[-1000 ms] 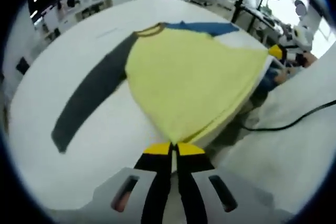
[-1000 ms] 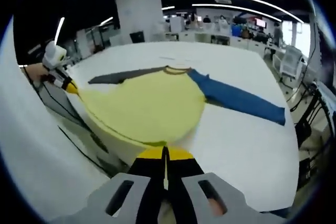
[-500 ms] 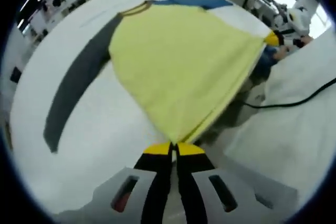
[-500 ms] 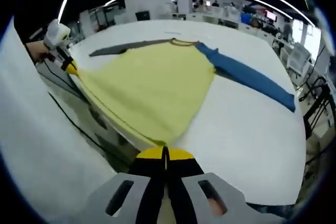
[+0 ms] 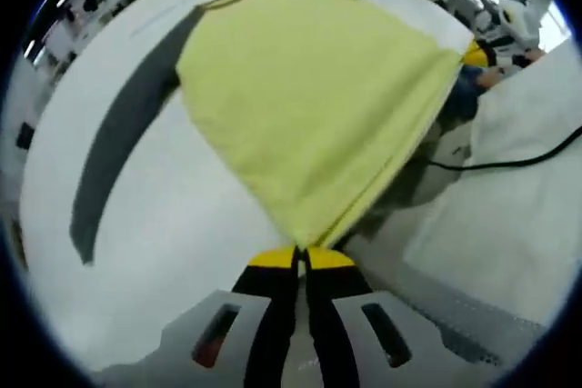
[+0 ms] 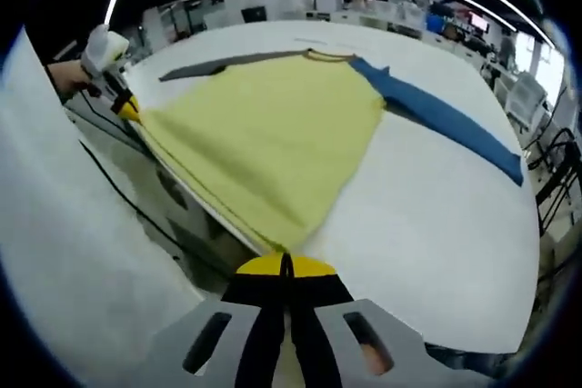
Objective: Fold the garment on the visible template until the final outline fits inside the template.
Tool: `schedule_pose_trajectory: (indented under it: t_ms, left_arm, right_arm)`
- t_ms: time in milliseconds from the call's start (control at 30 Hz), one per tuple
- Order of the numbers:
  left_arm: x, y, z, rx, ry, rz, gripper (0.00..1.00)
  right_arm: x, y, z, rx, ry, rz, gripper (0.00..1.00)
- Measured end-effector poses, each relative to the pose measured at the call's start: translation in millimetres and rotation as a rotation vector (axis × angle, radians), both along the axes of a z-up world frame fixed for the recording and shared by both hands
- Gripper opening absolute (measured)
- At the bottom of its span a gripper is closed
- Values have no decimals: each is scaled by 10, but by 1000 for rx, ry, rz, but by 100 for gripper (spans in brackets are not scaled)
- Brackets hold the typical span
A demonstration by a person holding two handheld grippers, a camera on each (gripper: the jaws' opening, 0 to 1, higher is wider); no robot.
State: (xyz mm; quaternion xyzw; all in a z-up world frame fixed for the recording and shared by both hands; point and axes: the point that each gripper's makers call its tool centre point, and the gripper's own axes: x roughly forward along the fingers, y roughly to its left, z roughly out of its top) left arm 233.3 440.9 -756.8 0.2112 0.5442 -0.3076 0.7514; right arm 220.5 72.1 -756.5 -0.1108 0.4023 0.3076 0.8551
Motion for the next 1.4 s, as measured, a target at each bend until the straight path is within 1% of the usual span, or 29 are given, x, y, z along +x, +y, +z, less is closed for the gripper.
schedule_pose_trajectory:
  t_ms: [167, 433, 600, 700, 800, 933, 1133, 1300, 1400]
  left_arm:
    - [-20, 6, -39, -2, 6, 11, 0]
    - [-43, 10, -91, -4, 10, 22, 0]
    - [-40, 17, -102, -26, 10, 53, 0]
    - [-56, -12, -95, -31, 12, 57, 0]
    - [-61, -20, -93, -28, 14, 50, 0]
    - [-58, -19, -113, -24, 20, 46, 0]
    - [-53, -11, -125, -26, 26, 47, 0]
    - [-41, -4, -131, -25, 29, 47, 0]
    - [-38, -1, -132, -25, 32, 48, 0]
  right_arm:
    - [-6, 0, -23, -15, 3, 11, 1]
    - [-8, -9, -48, -17, 10, 9, 1]
    - [0, -18, -56, -19, 10, 3, 1]
    - [5, -5, -52, -24, -8, 14, 1]
    - [-2, 13, -57, -52, -27, 52, 1]
    - [12, 20, -60, -71, -34, 69, 1]
    - [56, 7, -62, -137, -60, 109, 9]
    - [111, 31, -43, -153, -83, 122, 11]
    - [124, 51, -46, -176, -100, 152, 7]
